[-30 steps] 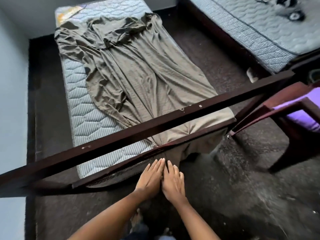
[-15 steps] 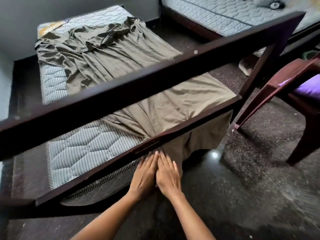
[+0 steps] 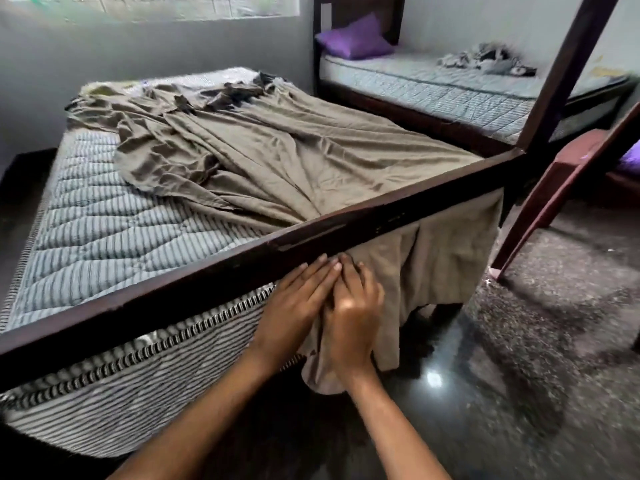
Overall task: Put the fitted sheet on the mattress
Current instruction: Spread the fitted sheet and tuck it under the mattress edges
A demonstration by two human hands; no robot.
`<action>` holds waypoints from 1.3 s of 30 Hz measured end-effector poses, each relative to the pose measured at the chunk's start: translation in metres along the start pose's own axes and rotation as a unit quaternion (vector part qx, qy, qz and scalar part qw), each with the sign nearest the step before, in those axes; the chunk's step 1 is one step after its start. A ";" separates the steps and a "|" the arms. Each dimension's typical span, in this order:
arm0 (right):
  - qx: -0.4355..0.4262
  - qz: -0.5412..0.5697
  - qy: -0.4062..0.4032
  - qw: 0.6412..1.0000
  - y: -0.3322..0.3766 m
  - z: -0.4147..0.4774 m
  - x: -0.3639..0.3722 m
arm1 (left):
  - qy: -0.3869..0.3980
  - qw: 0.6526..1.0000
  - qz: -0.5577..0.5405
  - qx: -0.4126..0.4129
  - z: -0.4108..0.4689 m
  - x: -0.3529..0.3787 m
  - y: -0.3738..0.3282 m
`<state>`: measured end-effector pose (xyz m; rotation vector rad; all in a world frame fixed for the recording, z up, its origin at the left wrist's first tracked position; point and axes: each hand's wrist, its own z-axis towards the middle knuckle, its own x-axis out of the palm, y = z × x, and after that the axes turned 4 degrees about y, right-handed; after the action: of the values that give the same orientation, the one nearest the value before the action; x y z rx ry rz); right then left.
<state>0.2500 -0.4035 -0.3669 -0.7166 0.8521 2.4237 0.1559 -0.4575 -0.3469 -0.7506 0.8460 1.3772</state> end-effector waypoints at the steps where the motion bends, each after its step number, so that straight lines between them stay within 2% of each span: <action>1: 0.002 0.000 -0.022 1.000 -0.001 0.002 0.002 | -0.012 1.000 -0.002 0.002 0.001 0.003 0.002; 6: 0.013 0.025 -0.052 0.998 -0.001 0.012 -0.003 | -0.046 0.999 -0.029 -0.006 0.002 0.004 0.001; 9: 0.032 0.080 -0.020 0.996 0.000 0.014 -0.006 | -0.063 0.996 -0.056 -0.014 0.001 0.003 0.000; 11: 0.025 0.118 0.016 0.993 -0.001 0.016 -0.007 | -0.121 0.985 -0.114 -0.043 -0.003 0.002 -0.006; 13: 0.017 0.153 0.035 0.987 -0.005 0.017 -0.010 | -0.208 0.940 -0.235 -0.131 -0.009 -0.004 -0.023; 15: 0.013 0.177 0.034 0.984 -0.007 0.016 -0.014 | -0.248 0.886 -0.316 -0.233 -0.012 -0.011 -0.038; 18: 0.003 0.201 0.024 0.979 -0.006 0.009 -0.017 | -0.216 0.832 -0.379 -0.342 -0.005 -0.016 -0.044; 21: 0.000 0.234 0.030 0.972 -0.001 0.000 -0.018 | -0.204 0.786 -0.434 -0.390 0.004 -0.025 -0.035; 24: -0.005 0.220 0.020 0.975 0.006 -0.009 -0.018 | -0.164 0.789 -0.439 -0.397 -0.001 -0.032 -0.025; 29: -0.030 0.242 0.060 0.968 0.026 -0.024 -0.024 | -0.056 0.846 -0.311 -0.429 -0.018 -0.052 -0.011; 31: -0.009 0.278 0.088 0.957 0.035 -0.027 -0.025 | -0.049 0.866 -0.244 -0.434 -0.032 -0.064 -0.010; 33: 0.013 0.291 0.084 0.953 0.041 -0.024 -0.025 | -0.047 0.871 -0.178 -0.455 -0.051 -0.077 -0.009; 36: -0.004 0.207 0.040 0.978 0.045 -0.016 -0.021 | -0.071 0.866 -0.125 -0.479 -0.085 -0.098 -0.003; 39: -0.064 0.125 0.006 0.990 0.053 -0.012 -0.021 | -0.107 0.850 -0.090 -0.507 -0.128 -0.120 0.006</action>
<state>0.2393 -0.4539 -0.3399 -0.7068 0.8410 2.7195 0.1401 -0.6281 -0.3095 -1.3928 -0.2150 1.6648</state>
